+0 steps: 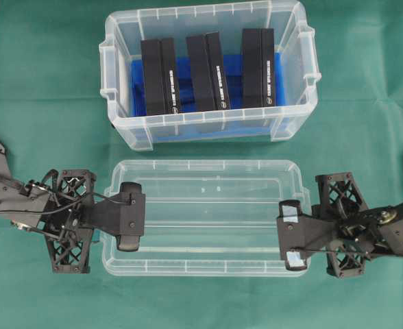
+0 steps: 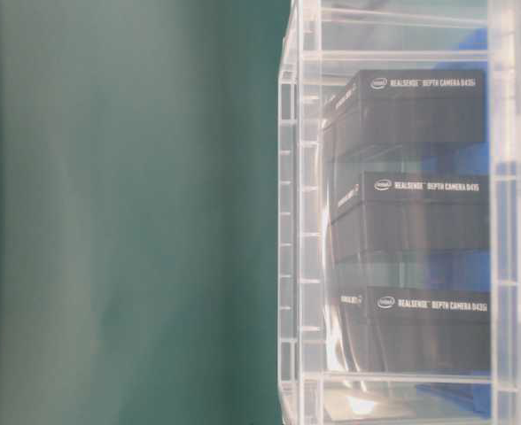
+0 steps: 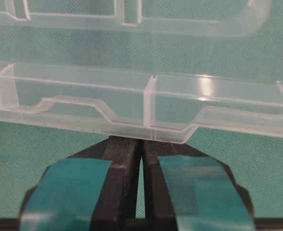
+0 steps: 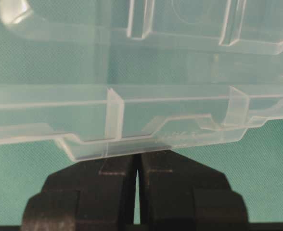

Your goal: Clamp the lid of the box with both arms, then lift and open it.

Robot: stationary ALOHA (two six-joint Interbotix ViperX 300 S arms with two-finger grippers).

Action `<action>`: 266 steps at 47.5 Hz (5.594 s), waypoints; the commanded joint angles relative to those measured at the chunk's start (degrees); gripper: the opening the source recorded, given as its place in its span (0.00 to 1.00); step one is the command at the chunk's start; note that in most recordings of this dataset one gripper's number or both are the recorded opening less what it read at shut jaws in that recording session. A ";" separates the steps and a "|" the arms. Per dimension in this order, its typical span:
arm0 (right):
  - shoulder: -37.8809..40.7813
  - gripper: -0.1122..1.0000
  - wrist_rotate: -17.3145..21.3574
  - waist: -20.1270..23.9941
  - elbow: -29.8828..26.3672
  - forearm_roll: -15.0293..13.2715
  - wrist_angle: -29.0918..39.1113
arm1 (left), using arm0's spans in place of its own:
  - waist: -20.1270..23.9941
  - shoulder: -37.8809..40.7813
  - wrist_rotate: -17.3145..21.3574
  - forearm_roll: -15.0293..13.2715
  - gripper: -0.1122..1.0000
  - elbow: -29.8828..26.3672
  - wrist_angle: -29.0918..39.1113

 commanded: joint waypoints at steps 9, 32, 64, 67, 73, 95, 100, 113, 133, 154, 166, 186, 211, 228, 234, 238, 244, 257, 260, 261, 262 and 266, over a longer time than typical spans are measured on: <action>-0.44 0.10 0.09 -1.23 -2.11 -1.41 -2.99 | 0.97 -0.53 -1.05 0.97 0.11 -1.85 -3.87; -5.89 0.10 2.29 1.76 4.48 -0.44 -2.37 | -3.08 -5.01 -5.10 0.35 0.11 5.71 -6.50; -12.39 0.10 9.14 3.34 10.55 -1.76 -0.62 | -4.75 -10.11 -11.34 0.35 0.11 11.87 -6.42; -12.39 0.10 9.14 3.60 10.20 -1.76 -0.62 | -4.92 -10.02 -11.34 0.35 0.11 11.43 -6.42; -12.39 0.10 9.14 4.66 8.17 -1.76 -0.26 | -6.42 -10.11 -11.25 0.44 0.11 9.58 -5.80; -12.39 0.10 9.23 10.20 -1.67 -1.76 5.54 | -13.01 -9.84 -10.99 0.88 0.11 1.05 -3.87; -12.39 0.10 9.14 10.20 -1.85 -1.76 5.54 | -13.01 -9.84 -10.99 0.79 0.11 0.97 -3.87; -13.18 0.10 8.61 10.20 -6.33 -3.43 5.45 | -13.18 -11.07 -8.96 1.41 0.11 -3.52 -4.13; -22.68 0.10 8.79 6.94 -11.07 -20.13 5.63 | -6.33 -17.84 11.51 2.29 0.11 -13.18 -6.24; -33.57 0.10 8.35 -5.36 -10.63 -29.27 5.27 | 8.79 -27.25 18.54 2.29 0.11 -11.43 -13.71; -36.74 0.10 8.35 -10.20 -10.20 -32.96 5.36 | 15.73 -31.20 23.55 1.49 0.11 -9.40 -18.11; -41.84 0.10 8.35 -21.36 -5.01 -34.28 0.70 | 24.26 -36.65 24.61 1.41 0.11 -4.75 -22.59; -44.12 0.10 8.53 -25.66 1.85 -34.28 -5.89 | 27.86 -40.87 24.79 0.70 0.11 3.60 -28.83; -44.12 0.10 8.70 -26.19 2.11 -33.93 -6.33 | 27.86 -40.87 24.79 0.62 0.11 3.87 -29.09; -44.12 0.10 8.79 -26.10 2.11 -33.93 -6.59 | 27.86 -40.87 24.70 0.62 0.11 3.78 -29.09; -44.03 0.10 8.79 -26.10 2.11 -33.84 -6.59 | 27.86 -40.87 24.70 0.62 0.11 3.78 -29.00; -43.95 0.10 8.79 -26.19 2.11 -33.84 -6.59 | 27.86 -40.87 24.70 0.62 0.11 3.78 -29.09; -43.95 0.10 8.79 -26.19 2.20 -33.84 -6.68 | 27.86 -40.87 24.70 0.62 0.11 3.78 -29.09; -43.95 0.10 8.79 -26.19 2.20 -33.84 -6.68 | 27.86 -40.87 24.70 0.53 0.11 3.78 -29.09; -43.95 0.10 8.79 -26.19 2.20 -33.84 -6.68 | 27.86 -40.87 24.70 0.62 0.11 3.78 -29.09; -43.95 0.10 8.79 -26.19 2.20 -33.84 -6.68 | 27.86 -40.87 24.70 0.62 0.11 3.78 -29.09; -43.95 0.10 8.79 -26.19 2.20 -33.84 -6.77 | 27.86 -40.87 24.70 0.62 0.11 3.78 -29.09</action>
